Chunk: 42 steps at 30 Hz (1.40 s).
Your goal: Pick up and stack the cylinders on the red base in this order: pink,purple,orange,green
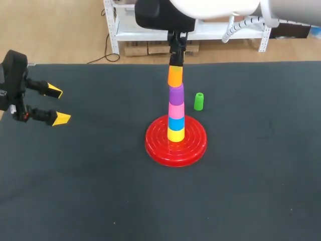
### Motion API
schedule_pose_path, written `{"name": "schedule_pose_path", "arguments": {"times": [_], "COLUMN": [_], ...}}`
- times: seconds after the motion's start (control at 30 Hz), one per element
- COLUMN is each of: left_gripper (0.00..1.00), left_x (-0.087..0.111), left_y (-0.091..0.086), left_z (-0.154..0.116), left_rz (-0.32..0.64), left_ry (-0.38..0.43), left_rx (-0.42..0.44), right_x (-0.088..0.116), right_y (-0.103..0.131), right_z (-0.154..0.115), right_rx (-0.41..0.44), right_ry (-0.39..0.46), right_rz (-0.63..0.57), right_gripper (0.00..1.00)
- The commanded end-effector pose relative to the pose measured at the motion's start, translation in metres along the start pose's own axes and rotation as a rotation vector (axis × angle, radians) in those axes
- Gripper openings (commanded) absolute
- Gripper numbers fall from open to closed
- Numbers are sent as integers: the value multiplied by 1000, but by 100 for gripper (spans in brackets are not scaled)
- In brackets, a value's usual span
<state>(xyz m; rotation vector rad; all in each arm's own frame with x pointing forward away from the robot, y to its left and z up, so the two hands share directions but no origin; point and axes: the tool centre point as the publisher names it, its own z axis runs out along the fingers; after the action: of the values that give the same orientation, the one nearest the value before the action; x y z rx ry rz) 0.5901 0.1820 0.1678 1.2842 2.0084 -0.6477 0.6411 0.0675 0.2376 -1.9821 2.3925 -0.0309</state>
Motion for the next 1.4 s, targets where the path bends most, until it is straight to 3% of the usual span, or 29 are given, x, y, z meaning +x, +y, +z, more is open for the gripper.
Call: {"name": "schedule_pose_path", "arguments": {"times": [0.03, 1.4], "left_gripper": [100, 100], "left_x": [2, 2], "left_y": [0, 0], "left_z": [1, 1], "left_rz": [3, 3], "left_ry": [-6, -6], "left_rx": [-1, -1], "right_x": [2, 2], "right_y": [3, 5], "right_z": [0, 4], "right_rx": [4, -9], "right_ry": [-6, -10], "right_rz": [-1, 3], "right_gripper": [0, 0]}}
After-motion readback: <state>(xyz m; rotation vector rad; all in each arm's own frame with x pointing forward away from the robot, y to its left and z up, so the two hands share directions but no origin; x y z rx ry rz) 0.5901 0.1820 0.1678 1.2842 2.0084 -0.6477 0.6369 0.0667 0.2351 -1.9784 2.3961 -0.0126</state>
